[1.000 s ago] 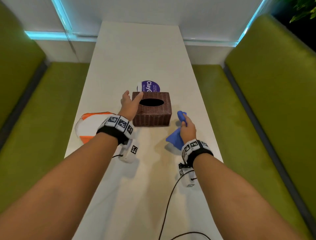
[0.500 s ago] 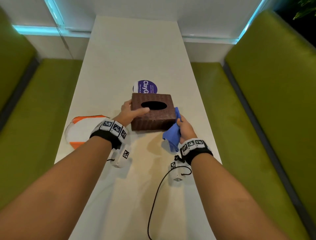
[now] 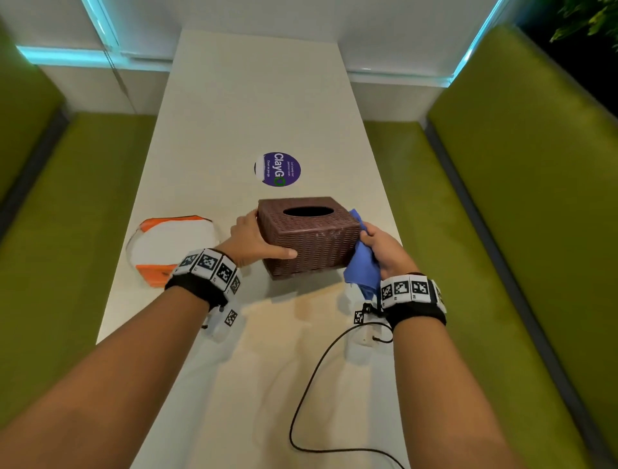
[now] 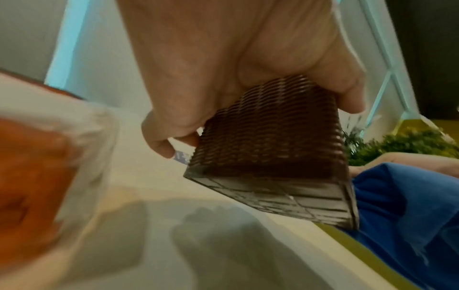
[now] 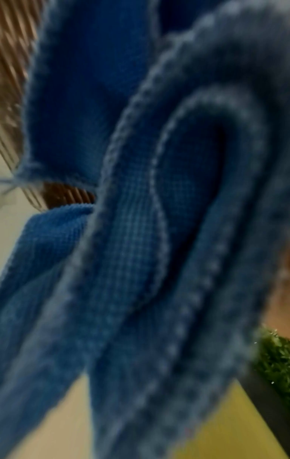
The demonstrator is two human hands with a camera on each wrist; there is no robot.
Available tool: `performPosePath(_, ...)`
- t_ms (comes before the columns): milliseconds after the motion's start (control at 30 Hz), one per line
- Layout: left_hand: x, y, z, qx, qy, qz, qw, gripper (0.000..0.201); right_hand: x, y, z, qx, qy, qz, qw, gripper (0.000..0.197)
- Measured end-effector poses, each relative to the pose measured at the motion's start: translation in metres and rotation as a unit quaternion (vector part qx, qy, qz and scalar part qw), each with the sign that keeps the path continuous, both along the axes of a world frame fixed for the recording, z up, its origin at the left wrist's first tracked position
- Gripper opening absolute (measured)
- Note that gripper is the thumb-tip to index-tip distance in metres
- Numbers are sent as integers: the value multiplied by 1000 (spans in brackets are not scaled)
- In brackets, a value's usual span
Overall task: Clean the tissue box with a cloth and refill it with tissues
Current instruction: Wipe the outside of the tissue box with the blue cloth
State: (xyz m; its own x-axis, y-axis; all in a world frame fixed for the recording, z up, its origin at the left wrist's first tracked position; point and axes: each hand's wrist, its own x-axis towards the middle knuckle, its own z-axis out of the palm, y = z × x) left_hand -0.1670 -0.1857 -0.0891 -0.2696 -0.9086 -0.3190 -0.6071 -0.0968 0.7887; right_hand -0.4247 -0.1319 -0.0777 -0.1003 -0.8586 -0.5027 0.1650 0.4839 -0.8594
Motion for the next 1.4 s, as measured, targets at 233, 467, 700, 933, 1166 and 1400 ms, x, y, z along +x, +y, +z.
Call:
performPosePath(233,-4,35,24,97,220,25,970,75,21,21,13,3,22,-38,999,35)
performPosePath(467,0,41,28,137,233,67,960,63,75,33,54,-229,266,-24,936,44)
performPosePath(700,5,39,29,121,191,65,972,61,106,13,62,-183,452,322,811,51)
performPosePath(933,3,40,35,156,169,93,969,67,100,7,35,-323,476,233,784,47)
performPosePath(1166,-3,40,34,164,169,124,964,60,78,7,10,-170,430,-68,884,36)
performPosePath(1400,-7,41,38,149,146,125,970,36,131,25,24,-266,484,90,829,48)
